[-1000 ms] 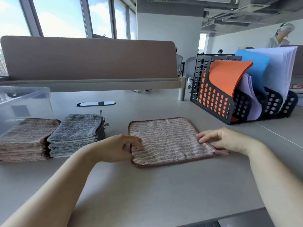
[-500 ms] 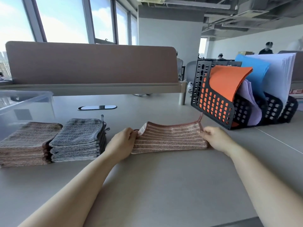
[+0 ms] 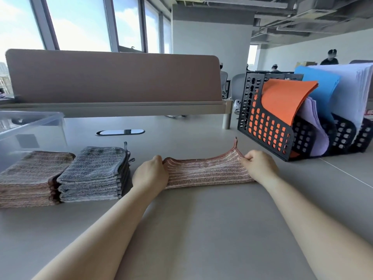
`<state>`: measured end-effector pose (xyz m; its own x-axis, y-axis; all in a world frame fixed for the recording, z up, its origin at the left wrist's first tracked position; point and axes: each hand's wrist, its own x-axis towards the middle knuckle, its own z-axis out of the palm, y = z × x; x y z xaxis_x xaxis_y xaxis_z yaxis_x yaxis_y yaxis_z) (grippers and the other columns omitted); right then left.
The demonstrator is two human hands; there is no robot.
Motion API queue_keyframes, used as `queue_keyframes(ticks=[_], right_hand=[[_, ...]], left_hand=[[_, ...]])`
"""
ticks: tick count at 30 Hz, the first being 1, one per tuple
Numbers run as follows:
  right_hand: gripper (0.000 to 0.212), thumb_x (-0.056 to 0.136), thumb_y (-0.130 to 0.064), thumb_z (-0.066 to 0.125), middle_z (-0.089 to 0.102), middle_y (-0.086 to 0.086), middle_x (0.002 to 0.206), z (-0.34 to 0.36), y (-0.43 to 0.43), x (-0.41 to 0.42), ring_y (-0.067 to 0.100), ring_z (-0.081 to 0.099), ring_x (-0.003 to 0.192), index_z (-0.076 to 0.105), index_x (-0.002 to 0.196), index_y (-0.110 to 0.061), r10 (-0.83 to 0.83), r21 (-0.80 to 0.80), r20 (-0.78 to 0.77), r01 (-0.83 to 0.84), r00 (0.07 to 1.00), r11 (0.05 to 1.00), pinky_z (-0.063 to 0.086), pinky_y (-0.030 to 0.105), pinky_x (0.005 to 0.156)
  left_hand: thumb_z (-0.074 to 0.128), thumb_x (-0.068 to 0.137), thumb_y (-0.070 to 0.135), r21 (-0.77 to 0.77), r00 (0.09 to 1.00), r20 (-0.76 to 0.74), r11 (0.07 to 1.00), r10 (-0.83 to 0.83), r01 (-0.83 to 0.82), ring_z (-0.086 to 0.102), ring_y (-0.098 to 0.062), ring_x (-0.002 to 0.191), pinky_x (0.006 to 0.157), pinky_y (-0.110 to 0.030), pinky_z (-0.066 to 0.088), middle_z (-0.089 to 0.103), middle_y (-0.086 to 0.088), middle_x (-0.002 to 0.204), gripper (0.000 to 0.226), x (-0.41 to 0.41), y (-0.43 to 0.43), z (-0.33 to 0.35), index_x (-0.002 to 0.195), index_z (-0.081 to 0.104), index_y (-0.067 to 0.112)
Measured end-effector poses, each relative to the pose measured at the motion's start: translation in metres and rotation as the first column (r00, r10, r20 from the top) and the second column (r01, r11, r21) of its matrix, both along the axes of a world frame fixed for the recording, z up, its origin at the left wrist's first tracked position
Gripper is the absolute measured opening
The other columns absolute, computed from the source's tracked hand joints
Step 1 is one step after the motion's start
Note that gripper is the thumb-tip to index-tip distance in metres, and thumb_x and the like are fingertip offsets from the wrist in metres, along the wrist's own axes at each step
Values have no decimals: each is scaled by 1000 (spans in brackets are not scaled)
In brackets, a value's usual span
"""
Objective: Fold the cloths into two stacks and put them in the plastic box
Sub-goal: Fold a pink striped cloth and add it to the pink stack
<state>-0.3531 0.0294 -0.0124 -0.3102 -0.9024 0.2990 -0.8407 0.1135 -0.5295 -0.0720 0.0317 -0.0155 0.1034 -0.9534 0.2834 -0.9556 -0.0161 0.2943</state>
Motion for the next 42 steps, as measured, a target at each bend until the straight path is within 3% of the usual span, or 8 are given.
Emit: queue_keyframes(ticks=[4,10,15,21,24,27,30,42], right_hand=[[23,94,-35,46,61,-3,74,-5,1,3,21,57,71,53,81,-18,-51,24,-275,59,960,998,35,27,55],[18,97,-30,41,63,3,84,-6,3,0,27,58,77,49,92,-15,-49,6,-258,52,965,999,39,30,61],[22,96,-31,42,66,9,99,-10,2,4,30,61,88,51,100,-11,-40,24,-334,51,942,998,42,32,67],[38,94,-35,48,51,9,132,-7,7,2,29,44,122,49,126,-15,-96,-48,-363,85,927,995,36,39,99],[36,95,-33,45,55,2,134,0,12,21,23,45,126,53,128,-19,57,-243,-386,-161,921,957,31,36,104],[51,98,-49,28,26,-10,156,-3,18,52,14,18,145,29,146,-31,436,40,-353,-452,828,891,12,36,116],[60,93,-63,13,-2,-15,159,-8,18,68,12,-5,147,6,149,-41,588,407,-357,-445,726,798,-2,40,118],[67,91,-67,15,-3,-12,160,-6,19,54,14,-5,147,7,150,-37,489,410,-339,-342,803,846,-4,42,119]], left_hand=[[31,96,20,-2,995,103,1000,17,-17,50,-28,70,51,-29,30,53,-5,73,9,-7,-2,3,91,38,17],[28,99,25,-52,992,121,999,23,-17,49,-28,66,48,-29,27,45,-1,63,11,-8,-5,3,92,34,19],[31,99,37,7,974,227,1000,26,-29,61,-30,95,57,-31,30,65,-9,102,25,-6,-6,1,102,45,16],[32,97,45,81,997,78,997,10,-17,41,-36,123,93,-41,39,47,-16,130,50,-8,-9,-4,125,51,8],[34,96,47,80,1000,4,997,-2,2,39,-36,125,98,-43,37,47,-16,131,50,-10,-12,-5,125,51,9],[36,96,46,54,989,-147,998,-31,39,47,-34,115,86,-40,39,55,-13,122,41,-13,-15,-5,112,51,11],[30,96,52,8,945,-322,998,-56,62,55,-32,87,68,-35,37,64,-12,100,42,-14,-18,-5,91,45,13],[52,91,30,-52,953,-302,998,-34,19,58,-33,99,76,-36,47,65,-12,104,23,-2,-20,-8,106,55,13]])
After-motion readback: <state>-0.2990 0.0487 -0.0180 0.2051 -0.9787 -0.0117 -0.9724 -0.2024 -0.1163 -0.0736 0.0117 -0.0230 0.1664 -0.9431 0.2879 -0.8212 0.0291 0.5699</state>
